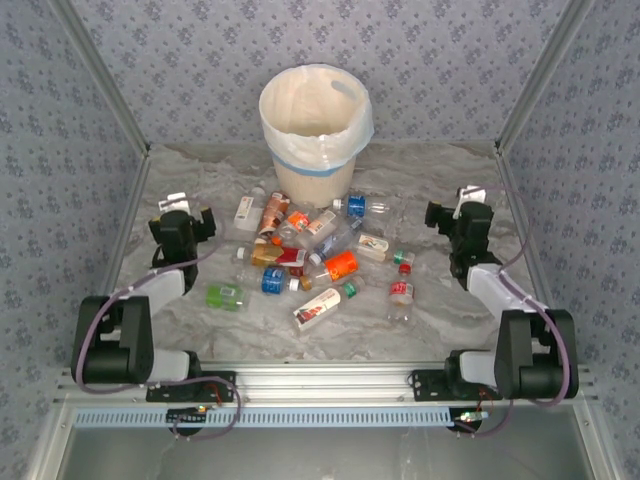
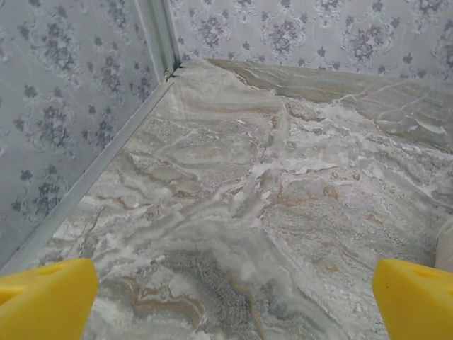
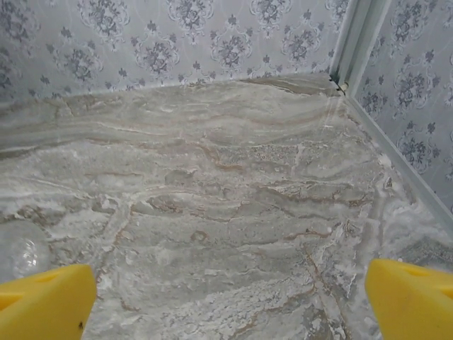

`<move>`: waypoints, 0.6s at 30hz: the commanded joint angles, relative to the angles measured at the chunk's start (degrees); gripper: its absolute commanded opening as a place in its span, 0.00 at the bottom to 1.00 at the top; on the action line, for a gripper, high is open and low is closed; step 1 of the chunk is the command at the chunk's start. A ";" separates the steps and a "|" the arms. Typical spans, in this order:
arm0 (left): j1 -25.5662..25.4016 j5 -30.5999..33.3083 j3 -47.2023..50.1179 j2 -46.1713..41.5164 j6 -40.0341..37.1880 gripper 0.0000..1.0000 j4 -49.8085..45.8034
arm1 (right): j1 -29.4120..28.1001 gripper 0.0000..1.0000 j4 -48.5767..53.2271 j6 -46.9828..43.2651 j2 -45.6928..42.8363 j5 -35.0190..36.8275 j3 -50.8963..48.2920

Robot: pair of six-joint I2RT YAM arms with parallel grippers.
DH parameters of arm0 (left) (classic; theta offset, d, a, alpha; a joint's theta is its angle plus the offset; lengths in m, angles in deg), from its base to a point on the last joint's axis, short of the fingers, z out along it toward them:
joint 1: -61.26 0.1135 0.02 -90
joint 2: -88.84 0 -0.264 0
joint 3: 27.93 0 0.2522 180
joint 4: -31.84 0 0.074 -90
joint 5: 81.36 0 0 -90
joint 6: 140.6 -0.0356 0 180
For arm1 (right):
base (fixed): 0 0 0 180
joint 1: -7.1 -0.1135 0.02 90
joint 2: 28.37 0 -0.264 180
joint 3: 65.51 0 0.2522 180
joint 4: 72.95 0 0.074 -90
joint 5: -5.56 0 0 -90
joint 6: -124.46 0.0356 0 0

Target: Put the plastic bottles in the bin

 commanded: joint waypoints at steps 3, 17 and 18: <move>-0.07 -1.33 -5.98 -5.81 11.39 1.00 -15.21 | -2.70 1.00 32.94 13.59 -3.51 -5.89 9.08; 0.51 -17.95 -7.75 -9.21 25.56 1.00 -21.43 | -18.25 0.97 60.12 32.83 -4.93 -9.65 9.39; 0.53 -18.37 -7.71 -9.12 25.74 1.00 -21.35 | -20.04 0.96 60.18 34.03 -4.09 -8.95 9.23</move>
